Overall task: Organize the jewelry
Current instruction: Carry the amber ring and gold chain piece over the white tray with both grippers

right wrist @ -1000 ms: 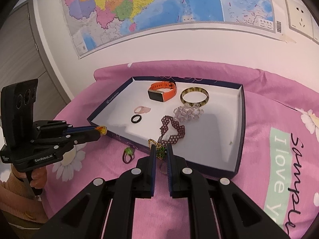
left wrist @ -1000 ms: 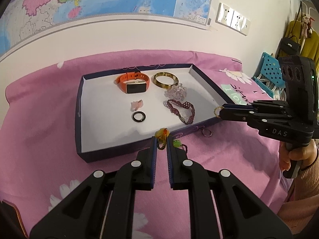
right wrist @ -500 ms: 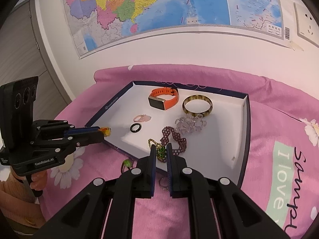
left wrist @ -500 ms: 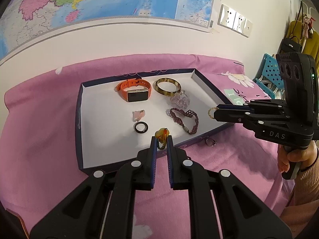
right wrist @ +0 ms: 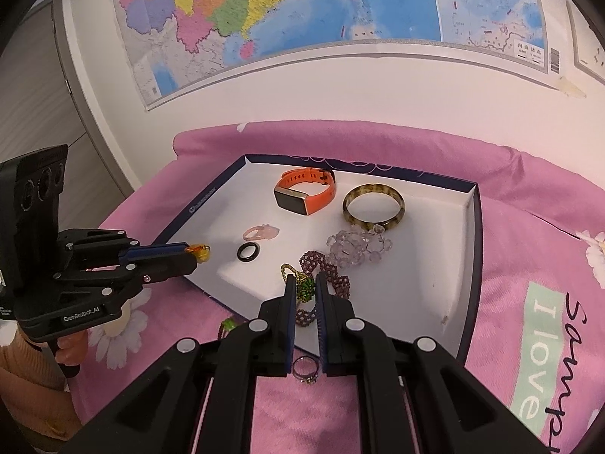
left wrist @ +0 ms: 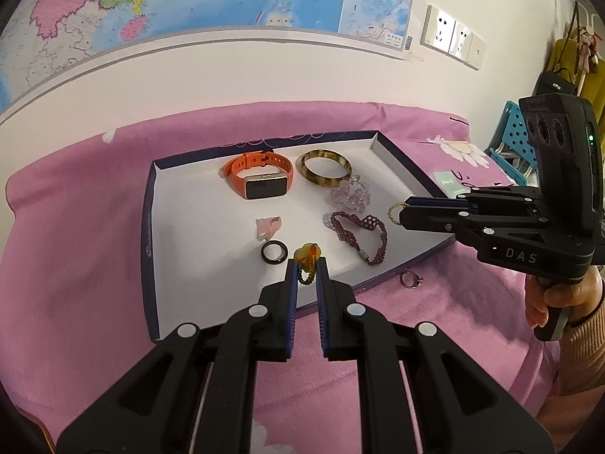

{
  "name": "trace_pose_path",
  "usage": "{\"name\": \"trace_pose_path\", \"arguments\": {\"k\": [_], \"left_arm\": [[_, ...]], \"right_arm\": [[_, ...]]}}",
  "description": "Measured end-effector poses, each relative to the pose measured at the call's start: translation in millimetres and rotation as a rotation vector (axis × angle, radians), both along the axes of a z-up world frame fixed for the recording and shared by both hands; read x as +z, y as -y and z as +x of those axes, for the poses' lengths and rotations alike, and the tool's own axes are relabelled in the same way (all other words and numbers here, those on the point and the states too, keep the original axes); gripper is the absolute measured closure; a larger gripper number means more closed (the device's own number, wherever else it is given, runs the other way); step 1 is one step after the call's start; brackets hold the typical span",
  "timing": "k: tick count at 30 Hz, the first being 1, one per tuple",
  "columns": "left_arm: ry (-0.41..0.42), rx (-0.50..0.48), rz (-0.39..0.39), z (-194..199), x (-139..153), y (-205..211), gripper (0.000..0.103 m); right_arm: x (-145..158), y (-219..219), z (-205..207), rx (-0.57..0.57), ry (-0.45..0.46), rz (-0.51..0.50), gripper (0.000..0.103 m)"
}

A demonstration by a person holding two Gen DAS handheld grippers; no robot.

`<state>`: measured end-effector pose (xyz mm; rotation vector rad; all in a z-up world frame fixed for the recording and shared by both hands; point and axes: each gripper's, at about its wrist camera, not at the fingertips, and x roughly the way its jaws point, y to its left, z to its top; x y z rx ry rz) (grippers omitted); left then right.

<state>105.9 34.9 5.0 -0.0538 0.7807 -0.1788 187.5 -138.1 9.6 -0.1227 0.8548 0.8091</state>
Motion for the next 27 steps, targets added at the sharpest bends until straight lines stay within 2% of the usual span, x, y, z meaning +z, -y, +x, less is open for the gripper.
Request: {"name": "trace_pose_path", "arguments": {"k": [27], "left_arm": [[-0.024, 0.015, 0.003, 16.9, -7.8, 1.1, 0.093]], "right_arm": [[-10.6, -13.3, 18.6, 0.004, -0.027, -0.022, 0.094]]}}
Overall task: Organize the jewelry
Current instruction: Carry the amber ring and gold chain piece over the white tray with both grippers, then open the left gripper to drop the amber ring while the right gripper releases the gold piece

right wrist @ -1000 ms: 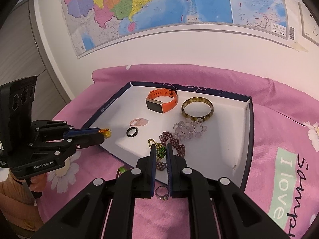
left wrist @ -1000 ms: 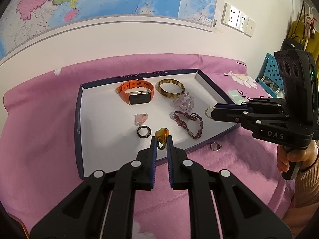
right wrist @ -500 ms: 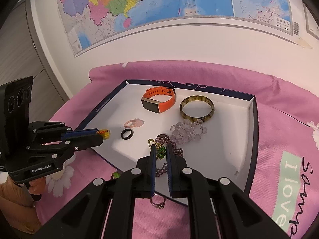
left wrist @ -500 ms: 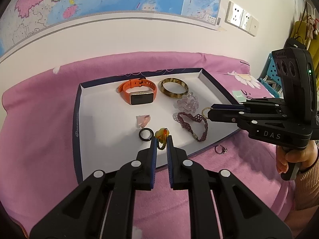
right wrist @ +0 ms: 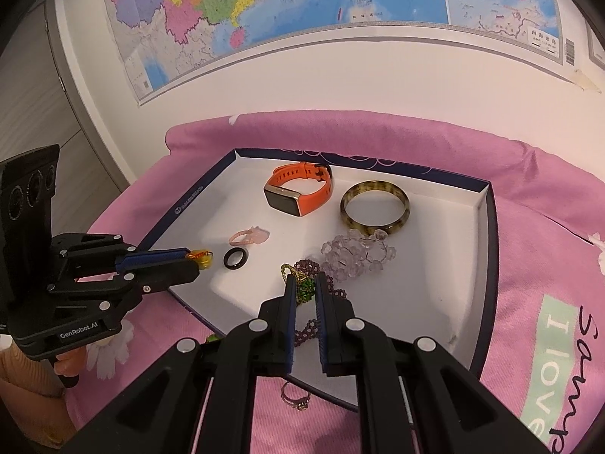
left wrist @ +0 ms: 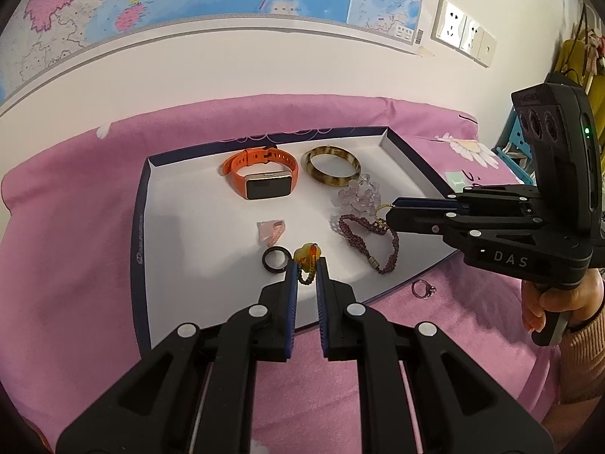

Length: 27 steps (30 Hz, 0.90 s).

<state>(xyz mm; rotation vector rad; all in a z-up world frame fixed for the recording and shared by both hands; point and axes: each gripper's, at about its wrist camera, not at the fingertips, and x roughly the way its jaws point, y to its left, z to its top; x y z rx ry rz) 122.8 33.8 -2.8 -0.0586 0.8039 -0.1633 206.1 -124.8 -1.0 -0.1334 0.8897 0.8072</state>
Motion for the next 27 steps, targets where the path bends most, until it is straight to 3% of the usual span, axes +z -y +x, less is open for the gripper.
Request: {"name": "trace_pose_path", "arguments": {"k": [12, 22, 27], "left_arm": [[-0.01, 0.003, 0.01, 5.6, -3.3, 1.6, 0.093], [-0.072, 0.008, 0.03, 23.1, -23.6, 3.0, 0.092], [-0.063, 0.021, 0.027, 21.1, -23.5, 0.4, 0.085]], "right_arm": [[-4.6, -2.9, 3.8, -0.006, -0.008, -0.009, 0.094], [-16.2, -10.6, 13.8, -0.021, -0.028, -0.037, 0.094], [-17.8, -9.1, 15.0, -0.038, -0.028, -0.036, 0.089]]}}
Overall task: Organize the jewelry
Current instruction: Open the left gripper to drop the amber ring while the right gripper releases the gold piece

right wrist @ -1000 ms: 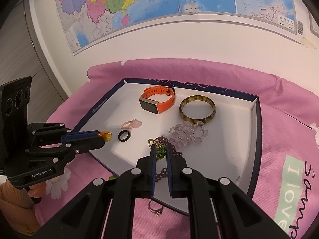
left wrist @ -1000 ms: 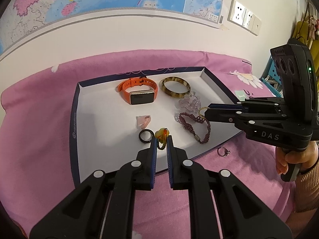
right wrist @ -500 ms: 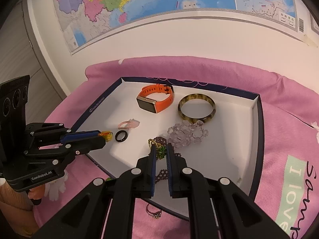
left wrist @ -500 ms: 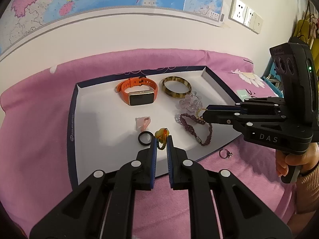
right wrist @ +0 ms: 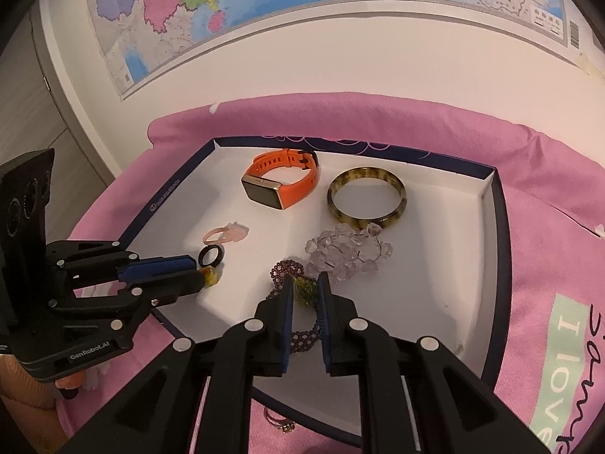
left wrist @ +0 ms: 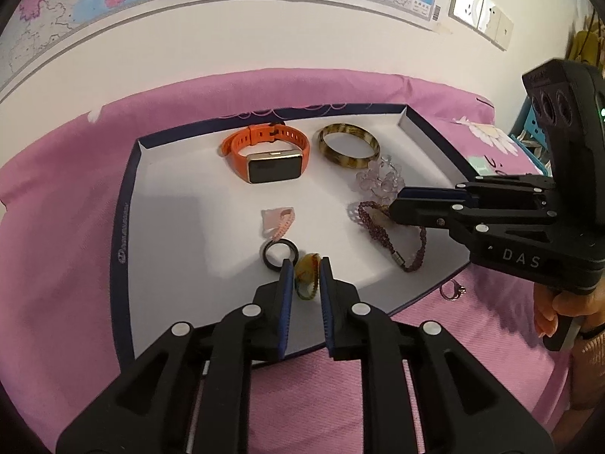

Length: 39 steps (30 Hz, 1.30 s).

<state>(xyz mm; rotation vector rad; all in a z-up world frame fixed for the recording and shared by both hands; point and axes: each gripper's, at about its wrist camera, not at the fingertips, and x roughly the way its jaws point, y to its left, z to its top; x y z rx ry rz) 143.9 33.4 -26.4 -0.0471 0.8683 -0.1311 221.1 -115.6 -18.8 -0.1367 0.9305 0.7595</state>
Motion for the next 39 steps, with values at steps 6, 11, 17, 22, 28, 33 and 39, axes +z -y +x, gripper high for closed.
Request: {"name": "trace_pose_path", "arguments": {"k": [6, 11, 17, 22, 28, 33, 39], "left_arm": [[0.076, 0.018, -0.004, -23.4, 20.1, -5.5, 0.063], [0.109, -0.036, -0.033, -51.4, 28.6, -1.5, 0.052], [0.09, -0.113, -0.052, -78.0, 17.0, 11.2, 0.047], [0.05, -0.121, -0.063, -74.3, 4.2, 21.4, 0.047], [0.013, -0.089, -0.05, -58.1, -5.2, 28.4, 0.049], [-0.013, -0.082, -0.071, -49.1, -10.1, 31.9, 0.057], [-0.024, -0.078, -0.061, -44.0, -12.4, 39.7, 0.065]], "right_arm": [[13.1, 14.3, -8.7, -0.022, 0.02, 0.044, 0.074], [28.3, 31.3, -31.8, -0.011, 0.043, 0.096, 0.061], [25.4, 51.2, -65.7, 0.011, 0.026, 0.108, 0.056], [5.5, 53.1, -75.0, 0.001, -0.015, 0.065, 0.055], [-5.5, 48.7, -76.1, -0.024, -0.024, 0.052, 0.05], [-9.9, 47.8, -76.0, -0.023, -0.035, 0.05, 0.049], [-10.1, 49.4, -74.5, -0.029, -0.041, 0.06, 0.044]]}}
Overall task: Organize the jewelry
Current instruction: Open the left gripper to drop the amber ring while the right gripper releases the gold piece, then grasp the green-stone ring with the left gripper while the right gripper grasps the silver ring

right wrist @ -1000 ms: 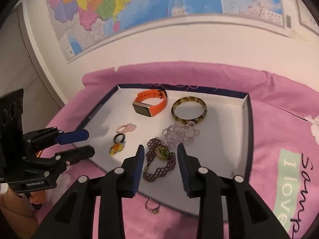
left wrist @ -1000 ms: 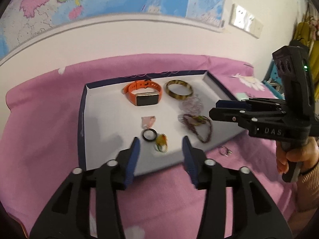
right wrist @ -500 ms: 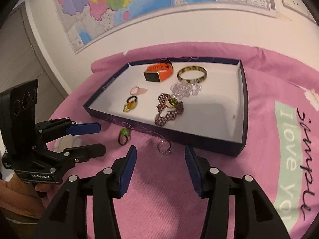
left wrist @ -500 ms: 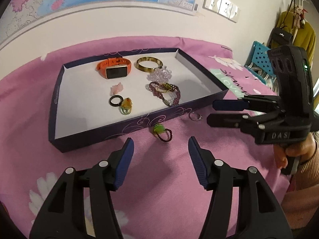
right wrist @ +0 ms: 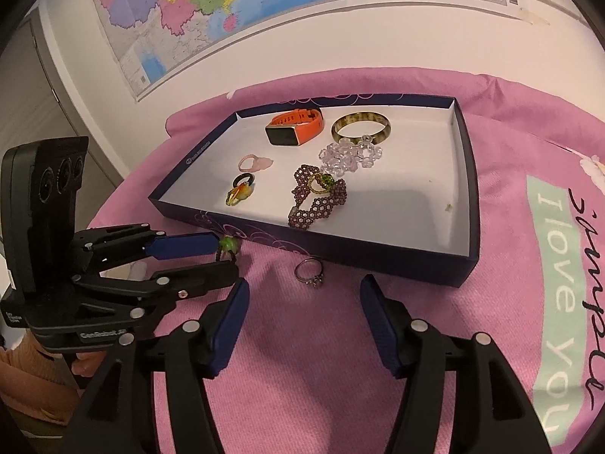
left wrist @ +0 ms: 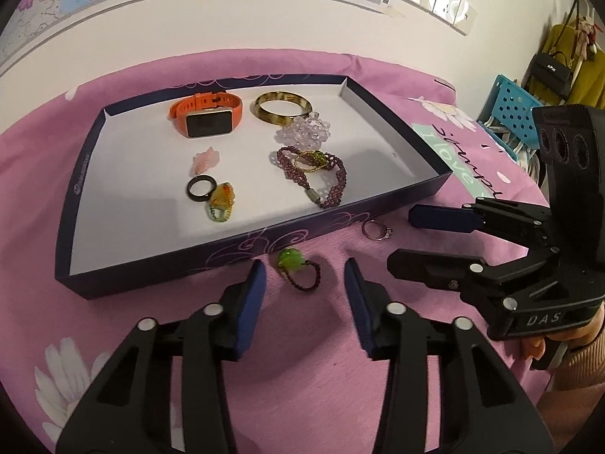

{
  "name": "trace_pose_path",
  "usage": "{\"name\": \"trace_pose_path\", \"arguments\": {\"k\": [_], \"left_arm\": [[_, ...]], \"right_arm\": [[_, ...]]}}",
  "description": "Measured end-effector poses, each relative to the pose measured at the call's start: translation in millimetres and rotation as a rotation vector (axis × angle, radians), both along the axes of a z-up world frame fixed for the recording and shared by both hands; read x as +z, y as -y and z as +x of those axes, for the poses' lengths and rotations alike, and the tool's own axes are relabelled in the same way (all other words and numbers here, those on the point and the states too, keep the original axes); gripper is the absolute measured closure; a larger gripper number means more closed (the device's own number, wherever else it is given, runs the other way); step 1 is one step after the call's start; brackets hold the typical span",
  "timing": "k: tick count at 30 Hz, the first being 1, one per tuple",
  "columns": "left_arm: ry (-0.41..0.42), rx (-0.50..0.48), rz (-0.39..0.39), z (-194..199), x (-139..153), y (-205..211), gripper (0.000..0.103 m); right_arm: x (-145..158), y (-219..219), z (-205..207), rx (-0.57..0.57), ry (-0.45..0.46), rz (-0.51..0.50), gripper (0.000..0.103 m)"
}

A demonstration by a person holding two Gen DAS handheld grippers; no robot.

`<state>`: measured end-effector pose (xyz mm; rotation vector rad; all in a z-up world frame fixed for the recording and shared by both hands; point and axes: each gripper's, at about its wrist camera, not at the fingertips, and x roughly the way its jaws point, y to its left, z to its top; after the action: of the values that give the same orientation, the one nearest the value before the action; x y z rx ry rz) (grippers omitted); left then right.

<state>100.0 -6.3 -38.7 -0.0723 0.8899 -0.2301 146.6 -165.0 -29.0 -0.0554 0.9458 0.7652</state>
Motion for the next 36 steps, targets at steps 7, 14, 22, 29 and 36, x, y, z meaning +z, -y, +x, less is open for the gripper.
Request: {"name": "trace_pose_path", "arguments": {"k": [7, 14, 22, 29, 36], "left_arm": [[-0.002, 0.031, 0.054, 2.9, -1.0, 4.5, 0.078], [-0.002, 0.021, 0.028, -3.0, -1.0, -1.8, 0.08], [-0.004, 0.01, -0.015, -10.6, -1.2, -9.0, 0.08], [-0.002, 0.009, -0.035, -12.2, -1.8, -11.8, 0.08], [0.002, 0.018, -0.04, -14.5, -1.1, -16.1, 0.08]], "right_arm": [[0.4, -1.9, -0.2, 0.0, 0.003, -0.008, 0.044], [0.4, -14.2, -1.0, -0.007, 0.042, -0.079, 0.059], [-0.2, -27.4, -6.8, -0.029, 0.115, -0.199, 0.073], [0.3, -36.8, -12.9, -0.003, 0.149, -0.239, 0.09], [-0.3, -30.4, -11.5, -0.006, 0.11, -0.19, 0.096]]}}
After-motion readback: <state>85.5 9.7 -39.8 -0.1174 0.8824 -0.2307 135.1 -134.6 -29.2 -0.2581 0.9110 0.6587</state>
